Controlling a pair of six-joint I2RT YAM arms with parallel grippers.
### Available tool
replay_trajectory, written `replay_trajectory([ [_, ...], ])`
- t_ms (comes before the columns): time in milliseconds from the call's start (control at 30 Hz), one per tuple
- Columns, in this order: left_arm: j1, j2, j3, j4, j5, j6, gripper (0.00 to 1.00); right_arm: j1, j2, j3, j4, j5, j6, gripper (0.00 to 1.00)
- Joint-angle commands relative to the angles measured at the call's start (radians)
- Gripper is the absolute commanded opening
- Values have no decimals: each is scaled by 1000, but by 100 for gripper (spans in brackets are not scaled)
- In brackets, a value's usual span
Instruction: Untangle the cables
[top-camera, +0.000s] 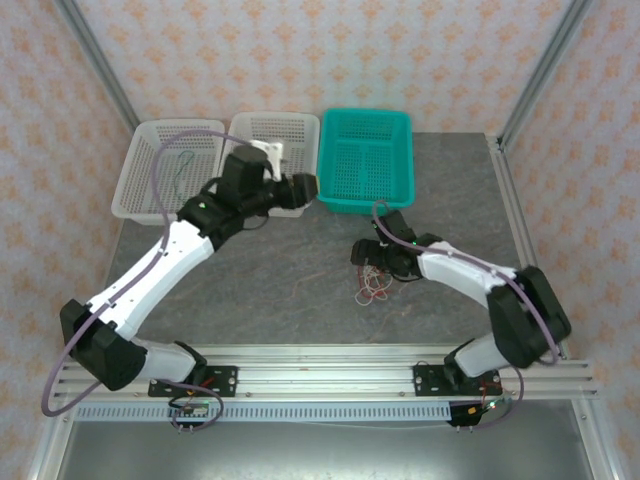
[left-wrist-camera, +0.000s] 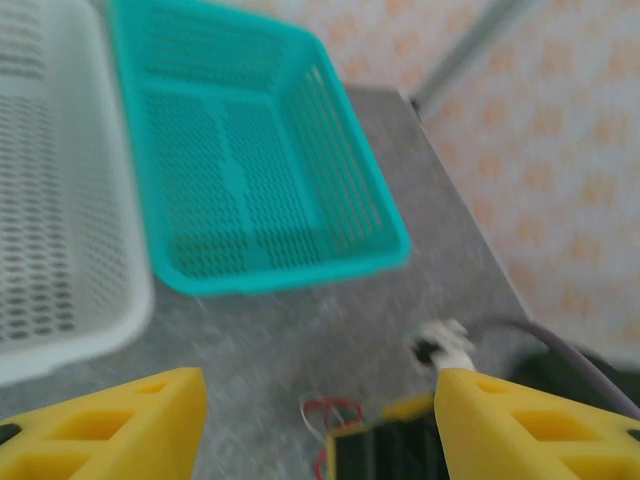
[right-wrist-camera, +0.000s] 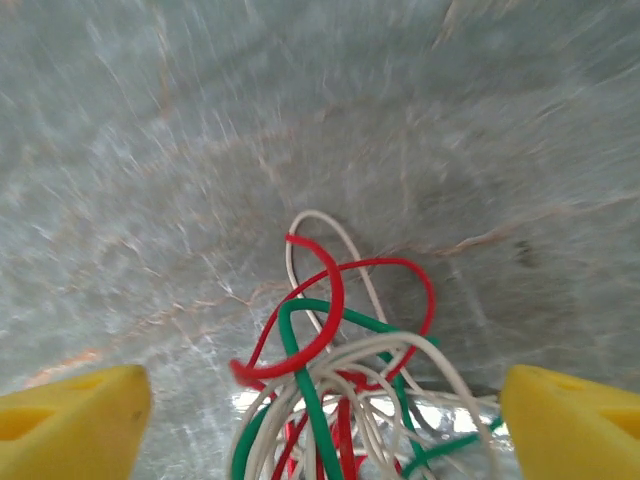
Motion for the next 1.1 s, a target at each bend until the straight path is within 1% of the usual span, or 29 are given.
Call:
replay_trajectory([
  [0, -24, -10, -16, -36, 44, 112, 63, -2, 90, 61, -31, -66, -81, 78],
  [33, -24, -12, -27, -51, 45, 125, 63, -2, 103, 70, -38, -52, -98, 66],
  [100, -24, -29, -52, -69, 38, 141, 63, -2, 89, 77, -40, -37, -128, 45],
  [133, -23, -43, -66, -73, 32, 143, 64, -2, 61, 70, -27, -39, -146, 38],
  [200, -24, -75, -87, -74, 21, 139, 65, -2, -13, 42, 23, -77, -191, 29],
  [300, -22, -116, -99, -93, -6, 119, 68, 4, -138, -10, 120, -190, -287, 16],
  [333, -22, -125, -96, -106, -14, 119, 69, 11, -177, -33, 157, -220, -321, 14],
  [400, -21, -142, -90, -142, -36, 129, 70, 36, -257, -97, 268, -257, -391, 13],
  [433, -17, -150, -88, -156, -46, 140, 71, 51, -292, -129, 325, -255, -430, 13],
  [467, -15, -154, -88, -168, -51, 148, 71, 65, -315, -158, 377, -254, -464, 11],
  [567, 8, -165, -96, -195, -31, 178, 71, 108, -367, -237, 517, -262, -629, 7],
  [667, 18, -177, -132, -176, 41, 217, 70, 134, -377, -253, 537, -331, -840, 0],
  [767, 18, -188, -201, -97, 179, 234, 67, 141, -388, -275, 622, -384, -918, 0],
  [800, 16, -190, -230, -67, 207, 234, 66, 140, -389, -279, 644, -417, -936, 0],
  [867, 14, -194, -267, -37, 224, 243, 65, 141, -388, -264, 635, -463, -971, 0],
  [967, 11, -219, -323, 4, 221, 280, 65, 140, -383, -241, 582, -476, -1025, 0],
  [1067, -8, -252, -379, 78, 270, 332, 63, 140, -383, -231, 552, -508, -1051, 0],
])
